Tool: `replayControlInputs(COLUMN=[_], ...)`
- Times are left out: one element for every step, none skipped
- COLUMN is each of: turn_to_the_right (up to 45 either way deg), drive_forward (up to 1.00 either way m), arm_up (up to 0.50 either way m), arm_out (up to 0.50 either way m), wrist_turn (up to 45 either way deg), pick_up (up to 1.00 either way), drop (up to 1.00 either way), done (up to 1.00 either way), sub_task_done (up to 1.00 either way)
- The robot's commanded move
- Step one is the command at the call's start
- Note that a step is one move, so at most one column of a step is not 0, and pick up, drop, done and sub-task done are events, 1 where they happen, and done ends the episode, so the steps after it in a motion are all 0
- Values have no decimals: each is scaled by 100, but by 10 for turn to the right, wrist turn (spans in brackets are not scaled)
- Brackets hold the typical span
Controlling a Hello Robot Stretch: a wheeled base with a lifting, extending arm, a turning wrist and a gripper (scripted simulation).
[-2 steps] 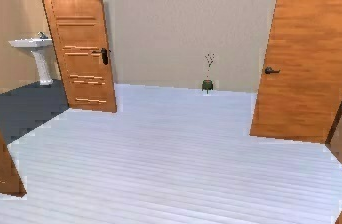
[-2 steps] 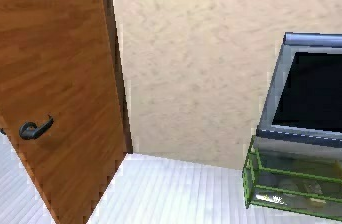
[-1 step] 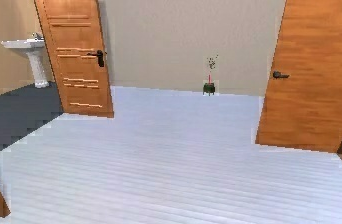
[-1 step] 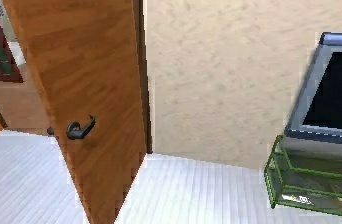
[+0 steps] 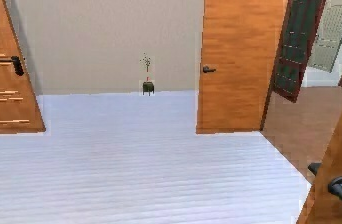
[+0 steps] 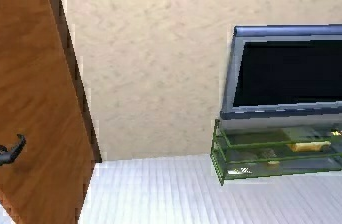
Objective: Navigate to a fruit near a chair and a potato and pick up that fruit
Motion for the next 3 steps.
replayControlInputs(turn_to_the_right=[0, 60, 0], drive_forward=[25, 0, 100], arm_up=[0, 0, 0], arm_out=[0, 0, 0], wrist_turn=[0, 0, 0], pick_up=[0, 0, 0], drop=[0, 0, 0], done=[0, 0, 0], sub_task_done=[0, 0, 0])
